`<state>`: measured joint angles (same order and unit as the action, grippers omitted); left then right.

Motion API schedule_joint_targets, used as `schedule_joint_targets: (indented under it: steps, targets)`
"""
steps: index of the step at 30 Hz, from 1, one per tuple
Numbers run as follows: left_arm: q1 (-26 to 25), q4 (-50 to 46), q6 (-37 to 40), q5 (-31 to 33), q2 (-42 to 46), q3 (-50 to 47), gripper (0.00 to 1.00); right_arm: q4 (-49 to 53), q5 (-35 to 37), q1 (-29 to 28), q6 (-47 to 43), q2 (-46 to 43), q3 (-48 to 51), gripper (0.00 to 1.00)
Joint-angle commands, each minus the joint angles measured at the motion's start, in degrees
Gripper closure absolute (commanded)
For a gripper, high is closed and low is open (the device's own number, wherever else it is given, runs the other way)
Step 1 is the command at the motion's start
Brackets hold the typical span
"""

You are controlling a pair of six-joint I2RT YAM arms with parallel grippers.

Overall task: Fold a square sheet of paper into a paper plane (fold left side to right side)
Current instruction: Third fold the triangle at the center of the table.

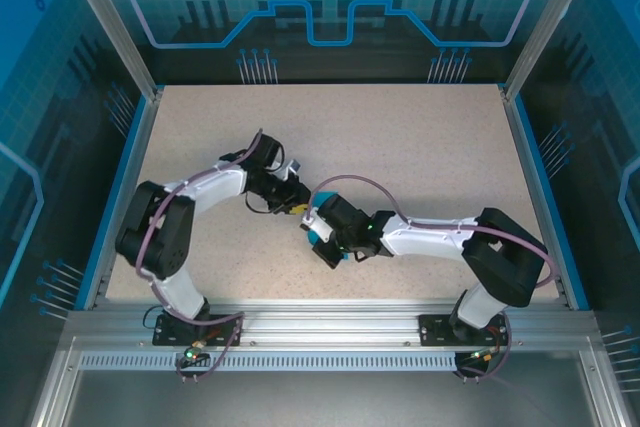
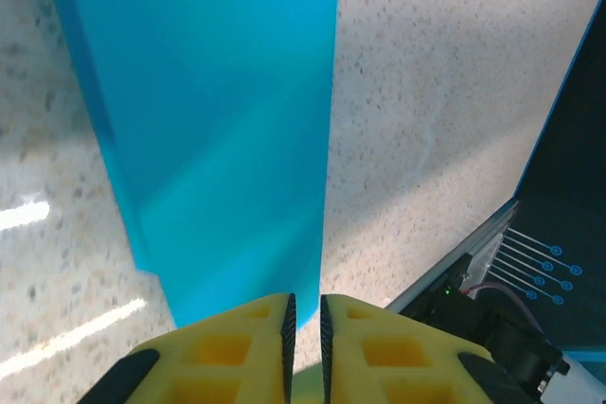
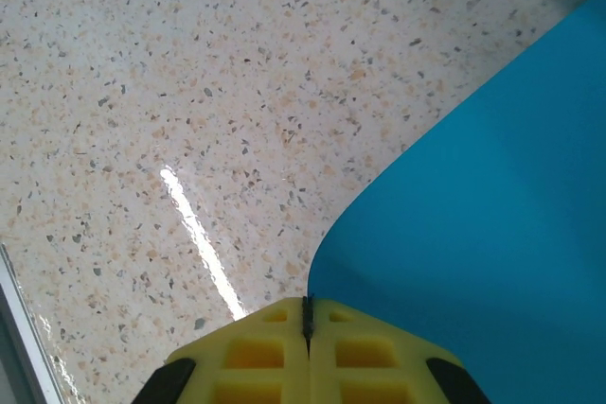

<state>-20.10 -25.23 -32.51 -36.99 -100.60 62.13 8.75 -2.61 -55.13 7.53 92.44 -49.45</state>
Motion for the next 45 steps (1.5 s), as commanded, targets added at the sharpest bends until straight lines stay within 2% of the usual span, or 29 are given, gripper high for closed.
schedule_joint_targets:
  steps: [1, 10, 16, 29, 45]
  targets:
    - [-0.8, -2.8, 4.4, -2.5, -5.4, 3.9, 0.85, 1.0, -3.9, 0.9, 1.7, 1.8, -2.7, 1.00]
    - [-3.5, -6.9, 9.0, -1.4, -17.8, 14.0, 0.89, -0.3, -7.2, 2.3, 3.4, 3.7, -3.5, 1.00]
    - [-5.0, -9.1, 11.0, 1.5, -21.4, 16.0, 0.91, 0.2, -7.5, 3.9, 3.3, 3.6, -3.4, 1.00]
    - [-5.5, -9.7, 12.1, 3.7, -24.5, 16.5, 0.95, 3.7, -2.7, 7.8, 0.9, 3.9, -4.0, 1.00]
    - [-5.9, -9.5, 11.6, 3.6, -24.6, 16.5, 0.95, 3.5, 1.2, 9.7, 3.4, 5.8, -3.5, 1.00]
